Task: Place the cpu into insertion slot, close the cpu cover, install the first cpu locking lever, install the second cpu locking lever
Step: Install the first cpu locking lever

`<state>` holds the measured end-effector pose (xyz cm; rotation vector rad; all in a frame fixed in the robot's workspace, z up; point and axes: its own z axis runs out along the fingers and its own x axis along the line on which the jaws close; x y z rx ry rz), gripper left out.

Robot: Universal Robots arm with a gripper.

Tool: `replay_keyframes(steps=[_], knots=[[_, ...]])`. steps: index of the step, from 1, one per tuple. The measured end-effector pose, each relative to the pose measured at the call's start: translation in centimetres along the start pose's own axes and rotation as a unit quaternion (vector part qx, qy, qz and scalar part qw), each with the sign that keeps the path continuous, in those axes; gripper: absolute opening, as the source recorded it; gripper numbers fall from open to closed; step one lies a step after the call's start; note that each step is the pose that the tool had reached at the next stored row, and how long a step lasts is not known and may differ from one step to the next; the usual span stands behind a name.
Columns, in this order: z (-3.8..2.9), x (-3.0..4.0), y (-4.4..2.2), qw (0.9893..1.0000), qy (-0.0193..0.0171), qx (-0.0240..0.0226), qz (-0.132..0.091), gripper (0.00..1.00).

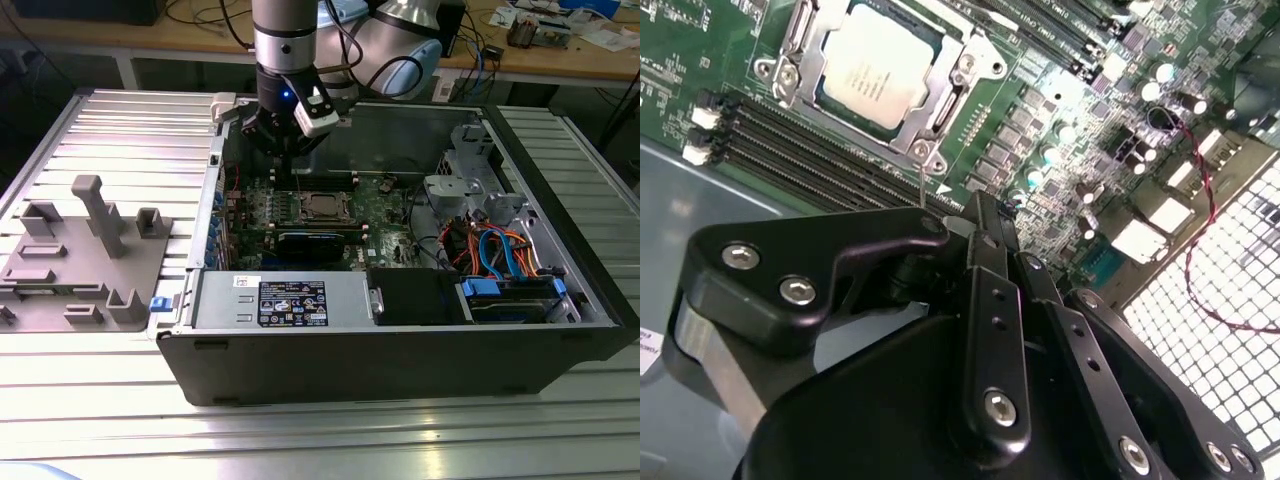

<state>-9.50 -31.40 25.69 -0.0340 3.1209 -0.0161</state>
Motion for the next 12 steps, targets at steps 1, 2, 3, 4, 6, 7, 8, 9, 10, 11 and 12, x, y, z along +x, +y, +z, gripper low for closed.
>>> replay_keyframes(steps=[1,2,3,4,6,7,8,9,10,11,12], knots=[[-0.02,0.0,0.04,1.0,0.0,0.0001,0.0,0.11],[-0.05,0.0,0.08,1.0,0.0,0.0001,0.0,0.11],[-0.05,-0.01,0.11,1.0,0.0,0.0,-0.001,0.11],[-0.05,-0.01,0.11,1.0,0.0,0.0,-0.001,0.11],[-0.06,0.0,0.13,1.0,0.0,0.0,-0.001,0.11],[-0.06,-0.01,0.14,1.0,0.0,0.0,-0.001,0.11],[-0.05,0.0,0.14,1.0,0.0,0.0,-0.001,0.11],[-0.06,0.0,0.14,1.0,0.0,0.0,-0.001,0.11],[-0.06,-0.01,0.14,1.0,0.0,0.0,-0.001,0.11],[-0.06,0.0,0.14,1.0,0.0,0.0,-0.001,0.11],[-0.06,-0.01,0.15,1.0,0.0,0.0,-0.001,0.11]])
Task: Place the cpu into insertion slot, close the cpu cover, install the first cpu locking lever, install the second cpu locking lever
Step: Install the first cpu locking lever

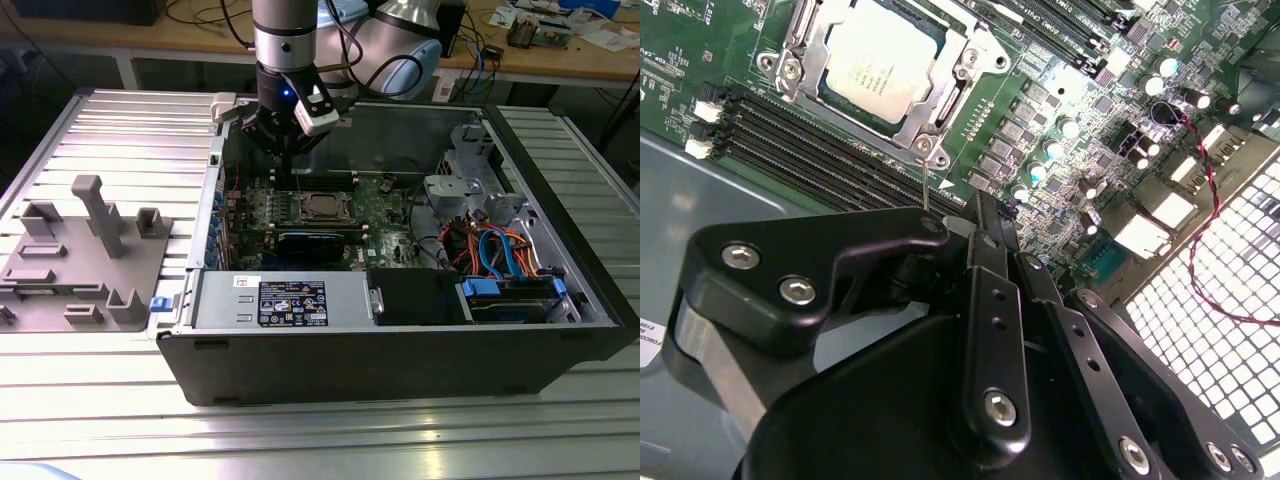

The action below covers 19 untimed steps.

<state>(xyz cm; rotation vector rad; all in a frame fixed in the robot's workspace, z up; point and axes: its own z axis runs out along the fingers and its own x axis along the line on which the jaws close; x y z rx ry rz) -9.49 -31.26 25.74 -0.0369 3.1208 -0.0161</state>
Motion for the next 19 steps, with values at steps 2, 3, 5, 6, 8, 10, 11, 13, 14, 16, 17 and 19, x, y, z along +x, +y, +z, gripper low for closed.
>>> replay_keyframes(steps=[2,3,5,6,8,10,11,13,14,16,17,19], knots=[[0.0,0.0,0.0,1.0,0.0,0.0,0.0,0.11],[0.0,0.0,0.0,1.0,0.0,0.0,0.0,0.11],[0.0,0.0,0.01,1.0,0.0,0.0,0.0,0.11],[0.0,0.0,0.01,1.0,0.0,0.0,0.0,0.11],[-0.02,0.03,0.15,1.0,-0.0001,0.0001,0.0,0.11],[-0.03,0.02,0.25,1.0,-0.0001,0.0001,0.0,0.11],[-0.04,0.02,0.29,1.0,-0.0001,0.0001,0.0,0.11],[-0.09,0.02,0.35,1.0,-0.0001,0.0001,0.0,0.11],[-0.11,-0.01,0.37,1.0,-0.0001,0.0001,0.0,0.11],[-0.1,-0.11,0.4,1.0,-0.0001,0.0,0.0,0.11],[-0.1,-0.2,0.43,1.0,-0.0001,0.0,0.0,0.11],[-0.1,-0.45,0.49,1.0,-0.0001,0.0002,0.0,0.11]])
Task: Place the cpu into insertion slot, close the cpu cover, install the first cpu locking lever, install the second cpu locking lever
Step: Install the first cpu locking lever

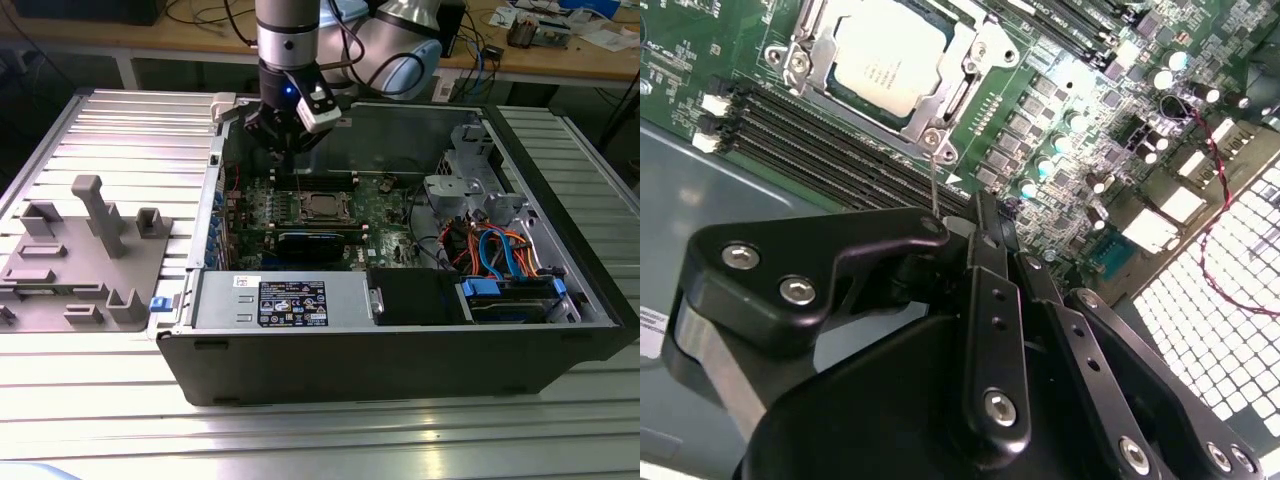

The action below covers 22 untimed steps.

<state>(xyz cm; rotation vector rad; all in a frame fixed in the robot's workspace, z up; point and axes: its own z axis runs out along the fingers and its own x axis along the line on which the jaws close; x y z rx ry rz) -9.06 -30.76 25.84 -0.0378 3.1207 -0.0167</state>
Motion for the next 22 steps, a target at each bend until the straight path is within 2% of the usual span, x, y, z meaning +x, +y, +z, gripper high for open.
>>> replay_keyframes(steps=[11,22], knots=[[0.03,-1.26,0.19,1.0,0.0,0.0005,0.0,0.11],[0.05,-1.51,0.19,1.0,0.0,0.0005,0.0,0.11]])
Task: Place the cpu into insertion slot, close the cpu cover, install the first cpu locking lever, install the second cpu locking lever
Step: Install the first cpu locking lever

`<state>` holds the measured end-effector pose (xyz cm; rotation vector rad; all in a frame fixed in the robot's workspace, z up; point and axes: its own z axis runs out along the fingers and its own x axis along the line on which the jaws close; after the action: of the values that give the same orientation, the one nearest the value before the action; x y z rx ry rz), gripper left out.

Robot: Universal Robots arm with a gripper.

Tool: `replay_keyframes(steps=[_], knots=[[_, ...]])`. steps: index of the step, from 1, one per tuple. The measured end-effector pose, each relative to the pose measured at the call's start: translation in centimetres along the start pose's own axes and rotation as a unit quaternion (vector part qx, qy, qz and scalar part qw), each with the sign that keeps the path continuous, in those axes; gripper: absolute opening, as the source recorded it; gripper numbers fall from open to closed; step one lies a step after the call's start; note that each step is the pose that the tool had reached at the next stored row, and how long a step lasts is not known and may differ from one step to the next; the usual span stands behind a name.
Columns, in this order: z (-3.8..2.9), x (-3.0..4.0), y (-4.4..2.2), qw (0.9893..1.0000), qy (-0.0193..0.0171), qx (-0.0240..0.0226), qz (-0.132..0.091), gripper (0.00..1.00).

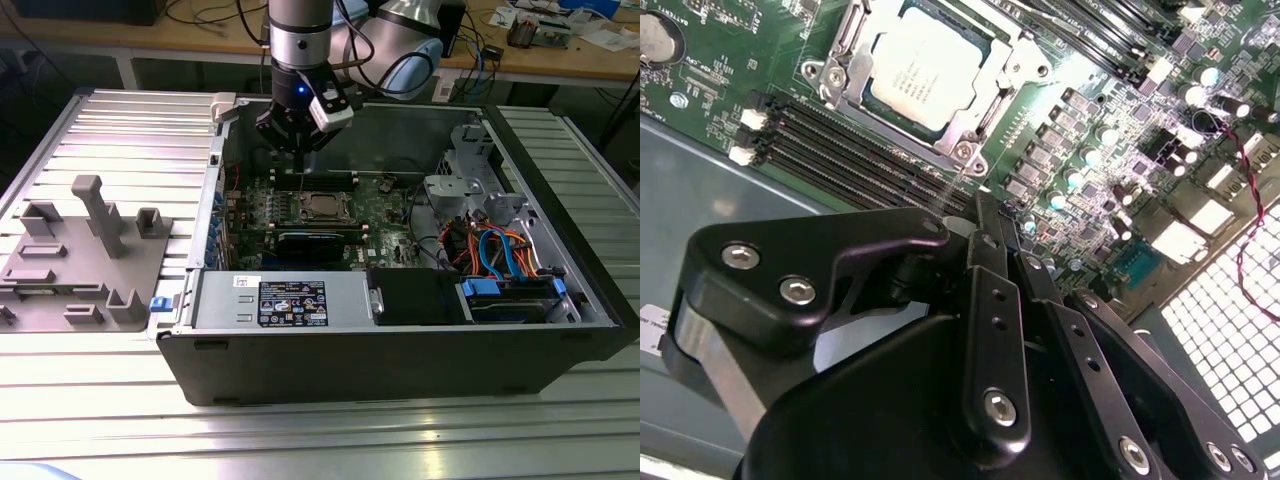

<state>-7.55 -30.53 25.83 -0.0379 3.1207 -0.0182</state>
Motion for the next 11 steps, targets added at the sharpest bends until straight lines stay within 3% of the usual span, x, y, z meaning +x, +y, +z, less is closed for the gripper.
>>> replay_keyframes(steps=[8,10,11], knots=[[0.01,-0.08,0.0,1.0,0.0,-0.0004,0.0,0.11],[0.03,-0.09,0.0,1.0,-0.0001,-0.0059,0.0,0.11],[0.04,-0.08,-0.01,0.9999,-0.0003,-0.0146,0.0,0.11]])
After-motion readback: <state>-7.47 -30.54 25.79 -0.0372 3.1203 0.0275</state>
